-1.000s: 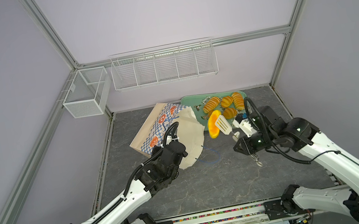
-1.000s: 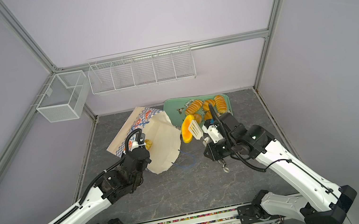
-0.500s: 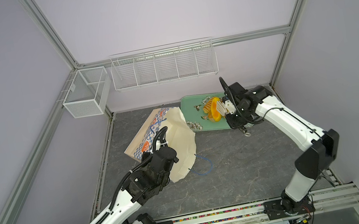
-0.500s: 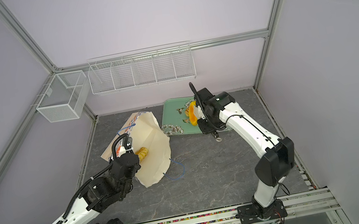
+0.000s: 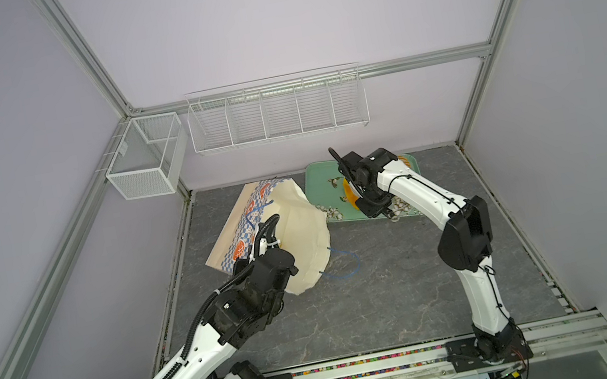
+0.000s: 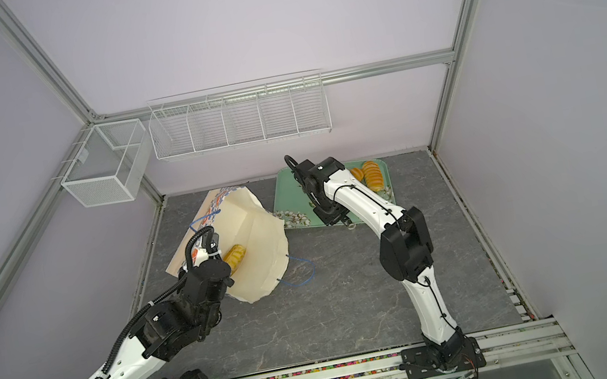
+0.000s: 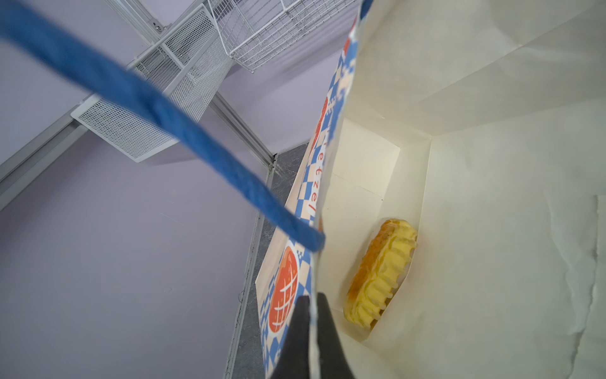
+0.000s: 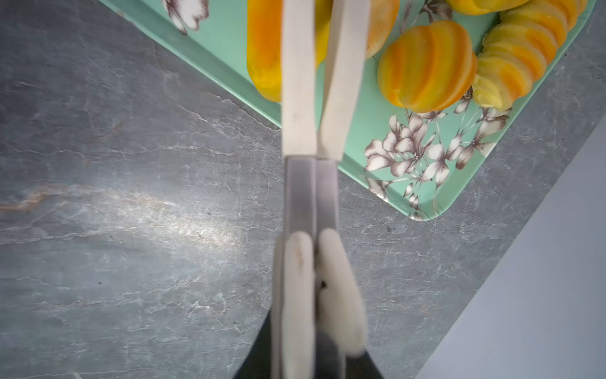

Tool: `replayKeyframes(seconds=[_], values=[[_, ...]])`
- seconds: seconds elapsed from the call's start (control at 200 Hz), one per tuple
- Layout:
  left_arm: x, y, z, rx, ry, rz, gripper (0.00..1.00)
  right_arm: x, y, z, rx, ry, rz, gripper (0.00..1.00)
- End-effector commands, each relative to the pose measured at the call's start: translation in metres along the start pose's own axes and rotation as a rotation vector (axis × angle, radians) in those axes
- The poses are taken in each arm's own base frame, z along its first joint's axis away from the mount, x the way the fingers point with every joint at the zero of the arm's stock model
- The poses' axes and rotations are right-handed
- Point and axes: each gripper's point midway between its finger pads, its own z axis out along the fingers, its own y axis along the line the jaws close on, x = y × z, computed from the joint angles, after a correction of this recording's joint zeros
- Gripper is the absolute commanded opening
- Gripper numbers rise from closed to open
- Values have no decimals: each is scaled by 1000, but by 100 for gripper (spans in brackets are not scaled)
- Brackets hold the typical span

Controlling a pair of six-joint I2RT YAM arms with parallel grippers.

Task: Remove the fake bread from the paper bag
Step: 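Lower the bread onto the green tray and open the right tongs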

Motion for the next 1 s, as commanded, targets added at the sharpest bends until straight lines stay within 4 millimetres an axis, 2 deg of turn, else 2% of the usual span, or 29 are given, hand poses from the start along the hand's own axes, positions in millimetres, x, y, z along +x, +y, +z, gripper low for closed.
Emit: replayKeyframes(seconds=[0.0,0.195,0.295,0.385,0.595,0.8,0.995], values=[[-1,3,3,-20,-1,-6,0,2,-6,2,78,34,-54,8],[3,0,8,-18,13,3,0,-1,8,25,85,84,-84,15],[4,-2,9,-16,16,7,0,-3,14,30,77,96,-87,20],[5,-2,10,-20,20,9,0,-7,19,26,57,77,-80,28],[7,-4,13,-20,30,14,0,-13,38,17,-35,46,-60,37],[10,-2,13,-21,34,19,0,-13,67,12,-195,47,-30,38],[13,2,11,-24,32,10,0,-8,85,8,-256,51,-17,37]])
